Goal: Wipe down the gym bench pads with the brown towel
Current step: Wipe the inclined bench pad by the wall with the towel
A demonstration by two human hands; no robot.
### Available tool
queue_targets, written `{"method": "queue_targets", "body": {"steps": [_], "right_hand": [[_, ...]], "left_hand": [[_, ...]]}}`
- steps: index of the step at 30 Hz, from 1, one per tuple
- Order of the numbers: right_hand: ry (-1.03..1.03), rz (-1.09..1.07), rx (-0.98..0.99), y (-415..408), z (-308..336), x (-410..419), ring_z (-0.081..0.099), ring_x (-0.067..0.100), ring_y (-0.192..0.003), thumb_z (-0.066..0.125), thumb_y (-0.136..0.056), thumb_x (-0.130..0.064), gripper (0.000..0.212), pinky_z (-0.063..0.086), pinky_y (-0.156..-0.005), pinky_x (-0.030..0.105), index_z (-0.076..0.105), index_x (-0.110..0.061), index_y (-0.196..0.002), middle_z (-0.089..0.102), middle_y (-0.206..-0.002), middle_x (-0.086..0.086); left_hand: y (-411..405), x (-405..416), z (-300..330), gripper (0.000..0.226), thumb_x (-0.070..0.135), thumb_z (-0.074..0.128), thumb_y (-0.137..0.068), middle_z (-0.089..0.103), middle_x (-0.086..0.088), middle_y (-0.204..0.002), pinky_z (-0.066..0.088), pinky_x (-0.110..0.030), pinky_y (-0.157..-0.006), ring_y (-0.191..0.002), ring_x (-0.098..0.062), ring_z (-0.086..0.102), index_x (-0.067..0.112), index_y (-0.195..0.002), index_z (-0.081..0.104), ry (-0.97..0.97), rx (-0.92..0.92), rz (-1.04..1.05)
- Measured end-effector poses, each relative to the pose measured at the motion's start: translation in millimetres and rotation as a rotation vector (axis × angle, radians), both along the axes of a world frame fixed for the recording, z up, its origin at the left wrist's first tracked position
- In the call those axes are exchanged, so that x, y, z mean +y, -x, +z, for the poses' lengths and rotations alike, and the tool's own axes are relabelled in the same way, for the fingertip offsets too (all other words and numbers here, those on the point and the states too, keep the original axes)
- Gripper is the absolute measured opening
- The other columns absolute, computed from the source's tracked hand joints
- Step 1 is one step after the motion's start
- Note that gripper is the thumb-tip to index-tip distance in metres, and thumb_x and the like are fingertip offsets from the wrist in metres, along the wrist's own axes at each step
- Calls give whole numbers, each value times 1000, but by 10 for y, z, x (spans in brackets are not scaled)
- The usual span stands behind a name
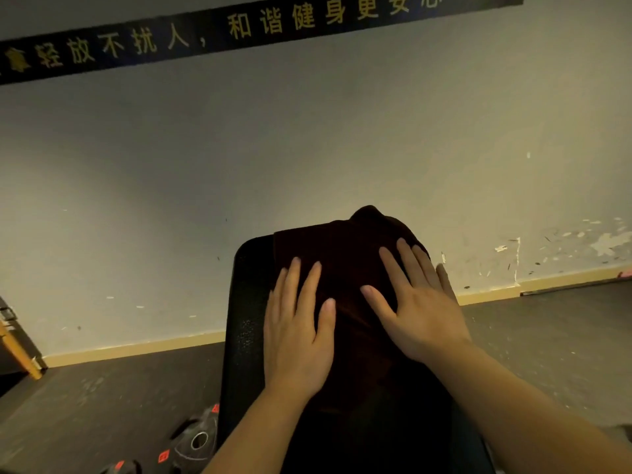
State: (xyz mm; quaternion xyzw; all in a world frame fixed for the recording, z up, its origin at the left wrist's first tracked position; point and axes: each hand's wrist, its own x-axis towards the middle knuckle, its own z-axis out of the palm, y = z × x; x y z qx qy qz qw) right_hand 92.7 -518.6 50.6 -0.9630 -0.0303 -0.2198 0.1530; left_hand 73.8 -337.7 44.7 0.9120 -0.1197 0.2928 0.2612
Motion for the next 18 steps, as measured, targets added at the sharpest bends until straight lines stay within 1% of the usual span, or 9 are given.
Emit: {"method": "queue_targets", "body": {"steps": [1, 2, 3, 5, 7, 10, 12, 15, 18], "right_hand": [[22, -18, 16, 15, 10, 8, -19, 13, -149, -16, -78, -72, 84, -9, -121, 40, -14, -37, -153, -18, -163, -7], [33, -37, 34, 43, 12, 23, -19, 15, -150, -18, -80, -70, 80, -8, -121, 42, -18, -36, -152, -20, -163, -6], [34, -52, 56, 85, 2, 42, -18, 16, -150, -18, -83, -69, 75, -8, -122, 43, -21, -35, -150, -21, -163, -4], [8, -67, 94, 214, -51, 64, -15, 18, -151, -19, -85, -68, 69, -6, -123, 45, -24, -35, -146, -22, -163, -4], [-4, -100, 100, 364, -117, 77, -12, 20, -151, -23, -78, -66, 71, -4, -123, 48, -27, -36, -142, -21, -163, -3], [106, -169, 86, 515, -155, 107, -16, 28, -150, -26, -74, -65, 71, -6, -118, 58, -33, -38, -140, -27, -160, 1], [165, -81, 50, 529, -119, 164, -24, 26, -148, -20, -76, -71, 73, -11, -115, 60, -30, -42, -143, -34, -155, -2], [214, 7, 38, 425, -114, 253, -28, 22, -147, -13, -77, -76, 75, -3, -116, 63, -24, -49, -146, -34, -154, -9], [192, -7, 37, 339, -141, 310, -26, 20, -148, -11, -78, -77, 76, 2, -117, 62, -18, -50, -149, -26, -160, -9]], "left_hand": [[113, 53, -66, 60, 66, 2, -86, -14, 29, -156, -7, -23, -118, -143, 9, -20, 53, -145, 1, 54, 11, 3], [241, 116, -182, 58, 65, 3, -91, -9, 26, -159, -6, -21, -118, -145, 8, -17, 51, -147, 4, 51, 11, 29], [374, 179, -332, 56, 62, 4, -97, 1, 19, -162, -4, -21, -120, -148, 2, -9, 47, -151, 9, 2, 11, 75], [627, 238, -574, 54, 55, 8, -104, 28, 2, -160, 4, -31, -121, -149, -14, 16, 34, -152, 22, -92, 75, 115], [805, 223, -694, 56, 54, 11, -105, 41, -5, -154, 8, -38, -118, -143, -22, 29, 26, -149, 32, -96, 101, 157], [894, 188, -674, 60, 57, 13, -103, 43, -6, -152, 7, -39, -119, -142, -23, 31, 25, -147, 38, -93, 91, 207], [890, 148, -646, 61, 58, 18, -101, 42, -6, -153, 7, -39, -119, -144, -24, 31, 26, -146, 41, -129, 66, 236], [869, 119, -664, 61, 57, 29, -97, 42, -6, -154, 15, -44, -117, -144, -26, 33, 25, -146, 46, -165, 73, 239], [839, 175, -695, 63, 56, 28, -97, 41, -8, -154, 18, -47, -115, -144, -28, 35, 23, -147, 45, -225, 70, 264]]}}
